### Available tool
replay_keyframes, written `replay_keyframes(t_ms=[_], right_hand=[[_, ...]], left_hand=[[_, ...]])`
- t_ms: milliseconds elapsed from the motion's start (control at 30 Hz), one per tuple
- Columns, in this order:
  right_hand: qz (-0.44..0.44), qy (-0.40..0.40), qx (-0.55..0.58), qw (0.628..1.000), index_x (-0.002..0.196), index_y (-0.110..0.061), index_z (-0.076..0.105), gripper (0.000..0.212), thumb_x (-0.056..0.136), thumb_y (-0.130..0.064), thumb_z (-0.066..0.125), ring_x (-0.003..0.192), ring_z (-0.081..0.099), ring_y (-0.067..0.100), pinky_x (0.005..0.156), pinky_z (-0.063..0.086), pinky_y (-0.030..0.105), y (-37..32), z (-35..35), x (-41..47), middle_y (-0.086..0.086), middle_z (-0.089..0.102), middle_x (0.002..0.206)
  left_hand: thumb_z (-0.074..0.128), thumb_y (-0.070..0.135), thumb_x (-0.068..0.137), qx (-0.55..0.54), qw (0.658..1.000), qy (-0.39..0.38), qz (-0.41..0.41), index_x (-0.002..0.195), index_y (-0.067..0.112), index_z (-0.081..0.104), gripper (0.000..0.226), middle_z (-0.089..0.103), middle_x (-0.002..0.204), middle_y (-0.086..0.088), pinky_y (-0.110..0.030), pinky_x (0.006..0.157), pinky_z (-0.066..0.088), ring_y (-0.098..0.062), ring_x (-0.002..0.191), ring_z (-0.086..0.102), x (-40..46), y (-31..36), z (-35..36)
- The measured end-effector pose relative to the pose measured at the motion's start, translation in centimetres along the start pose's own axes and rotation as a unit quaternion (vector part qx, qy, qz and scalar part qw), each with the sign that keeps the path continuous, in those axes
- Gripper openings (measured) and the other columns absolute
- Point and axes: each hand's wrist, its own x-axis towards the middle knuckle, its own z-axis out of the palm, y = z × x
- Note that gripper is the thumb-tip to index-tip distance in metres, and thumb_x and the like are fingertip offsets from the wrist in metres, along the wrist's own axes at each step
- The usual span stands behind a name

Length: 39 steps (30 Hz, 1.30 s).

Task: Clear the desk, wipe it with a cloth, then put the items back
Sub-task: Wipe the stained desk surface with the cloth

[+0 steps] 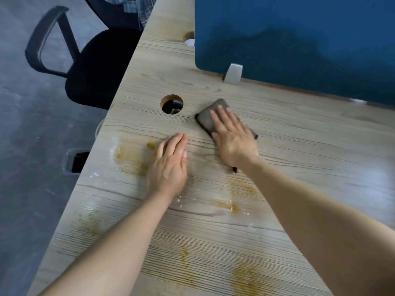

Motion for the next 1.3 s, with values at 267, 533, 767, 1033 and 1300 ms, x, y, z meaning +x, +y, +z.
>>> replay_keyframes(t_ms=[267,533,767,1033,1300], right_hand=[[0.132,0.068,0.011,0.989,0.151,-0.024,0.004,0.056,0.100,-0.034,0.023,0.146,-0.007,0.018,0.118,-0.003,0.037,-0.4,0.7,-0.5,0.000,-0.002,0.159],[0.030,-0.003,-0.003,1.000,0.150,-0.032,0.000,0.053,0.102,-0.037,0.021,0.145,-0.011,0.011,0.116,-0.006,0.030,1.6,0.1,-4.8,-0.008,-0.008,0.158],[0.186,0.067,0.011,0.980,0.151,-0.027,0.009,0.055,0.100,-0.033,0.027,0.146,-0.003,0.020,0.117,0.000,0.039,1.8,0.6,-5.3,0.000,0.001,0.160],[0.007,-0.011,-0.008,1.000,0.150,-0.035,0.003,0.054,0.102,-0.036,0.025,0.145,-0.008,0.011,0.116,-0.004,0.031,-1.4,1.2,-6.7,-0.010,-0.006,0.158],[0.255,0.031,0.029,0.966,0.151,-0.028,0.004,0.056,0.100,-0.035,0.025,0.146,-0.007,0.019,0.118,-0.002,0.039,7.7,-0.1,-12.4,0.001,-0.005,0.159]], left_hand=[[0.015,0.034,0.095,0.001,1.000,0.001,0.003,0.142,0.020,0.040,0.055,0.037,0.147,0.008,-0.026,0.104,0.031,-0.017,0.132,0.031,0.1,-0.3,0.2],[0.027,0.027,0.100,-0.001,1.000,-0.011,-0.006,0.144,0.020,0.037,0.046,0.034,0.149,0.006,-0.034,0.107,0.035,-0.017,0.133,0.027,0.0,-0.2,0.0],[0.024,0.028,0.099,-0.002,1.000,-0.015,0.000,0.145,0.020,0.033,0.048,0.033,0.150,0.006,-0.034,0.109,0.033,-0.017,0.134,0.027,0.1,-0.2,0.1],[0.030,0.027,0.099,0.005,1.000,0.008,0.002,0.141,0.016,0.041,0.044,0.039,0.146,0.002,-0.039,0.105,0.035,-0.021,0.131,0.031,-0.2,-0.2,0.2],[0.032,0.029,0.100,-0.009,0.998,-0.039,0.054,0.145,0.022,0.034,0.046,0.032,0.150,0.007,-0.036,0.109,0.031,-0.020,0.135,0.027,-4.7,3.5,2.1]])
